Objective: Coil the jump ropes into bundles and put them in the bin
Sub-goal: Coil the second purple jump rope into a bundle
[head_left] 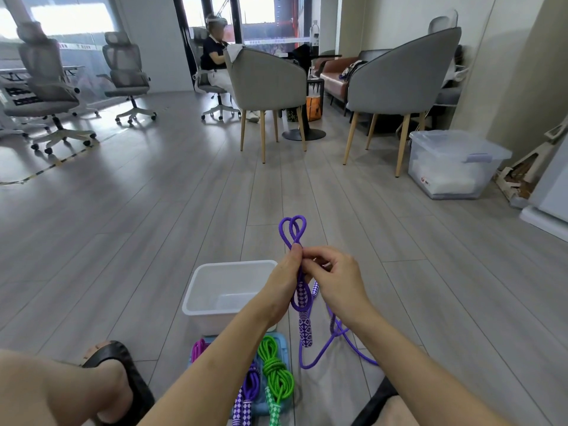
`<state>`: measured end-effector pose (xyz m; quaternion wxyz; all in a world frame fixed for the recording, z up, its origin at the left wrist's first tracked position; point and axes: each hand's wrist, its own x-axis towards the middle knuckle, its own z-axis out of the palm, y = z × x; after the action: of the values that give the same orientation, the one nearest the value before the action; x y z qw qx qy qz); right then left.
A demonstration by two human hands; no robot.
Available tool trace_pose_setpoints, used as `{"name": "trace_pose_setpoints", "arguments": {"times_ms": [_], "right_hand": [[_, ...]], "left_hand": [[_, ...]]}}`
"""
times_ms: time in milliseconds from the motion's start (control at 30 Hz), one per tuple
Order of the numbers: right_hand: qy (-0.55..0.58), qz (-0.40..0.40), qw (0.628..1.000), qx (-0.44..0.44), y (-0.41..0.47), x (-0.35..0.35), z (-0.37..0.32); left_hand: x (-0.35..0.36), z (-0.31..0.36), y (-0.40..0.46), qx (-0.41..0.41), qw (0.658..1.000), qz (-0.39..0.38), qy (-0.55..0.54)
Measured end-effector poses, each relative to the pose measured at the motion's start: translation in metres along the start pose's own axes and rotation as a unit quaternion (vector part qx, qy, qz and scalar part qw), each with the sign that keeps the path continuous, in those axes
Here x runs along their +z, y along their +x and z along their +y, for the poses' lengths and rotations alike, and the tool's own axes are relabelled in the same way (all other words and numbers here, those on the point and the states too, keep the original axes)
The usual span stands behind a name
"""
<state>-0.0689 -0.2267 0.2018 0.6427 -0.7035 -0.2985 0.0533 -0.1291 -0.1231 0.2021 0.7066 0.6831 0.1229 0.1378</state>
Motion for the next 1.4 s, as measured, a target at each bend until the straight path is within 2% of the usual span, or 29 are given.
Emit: {"name": "trace_pose_setpoints", "arguments": {"times_ms": [167,600,800,967,1067,1167,1267,1400], "right_hand": [[0.051,0.021,0.998,0.029,-0.001,-0.004,-0.002],[0.045,0.085,0.994,0.043,0.002,-0.005,0.004],[0.007,-0.019,0.996,0.088,0.007,-0.007,0.015],[-0.106,-0.032,0.992,0.064,0.004,-0.017,0.032],[-0.128,-0.079,0.985,0.080,0.000,-0.027,0.045],[-0.160,-0.123,0.976,0.085,0.000,-0.036,0.051],[-0.165,-0.136,0.974,0.074,0.004,-0.044,0.049],[-0.178,-0.159,0.971,-0.004,0.011,-0.053,0.028]], "left_hand": [[-0.007,-0.001,0.008,0.029,0.998,0.057,-0.013],[-0.007,-0.004,0.011,0.037,0.999,0.010,-0.030],[-0.014,-0.002,0.016,-0.019,0.985,0.071,-0.159],[-0.033,0.014,0.024,0.024,0.937,0.098,-0.334],[-0.051,0.025,0.029,0.049,0.909,0.125,-0.394],[-0.069,0.033,0.031,0.056,0.910,0.168,-0.374],[-0.074,0.035,0.032,0.065,0.936,0.191,-0.289],[-0.068,0.032,0.028,0.064,0.977,0.155,-0.131]]}}
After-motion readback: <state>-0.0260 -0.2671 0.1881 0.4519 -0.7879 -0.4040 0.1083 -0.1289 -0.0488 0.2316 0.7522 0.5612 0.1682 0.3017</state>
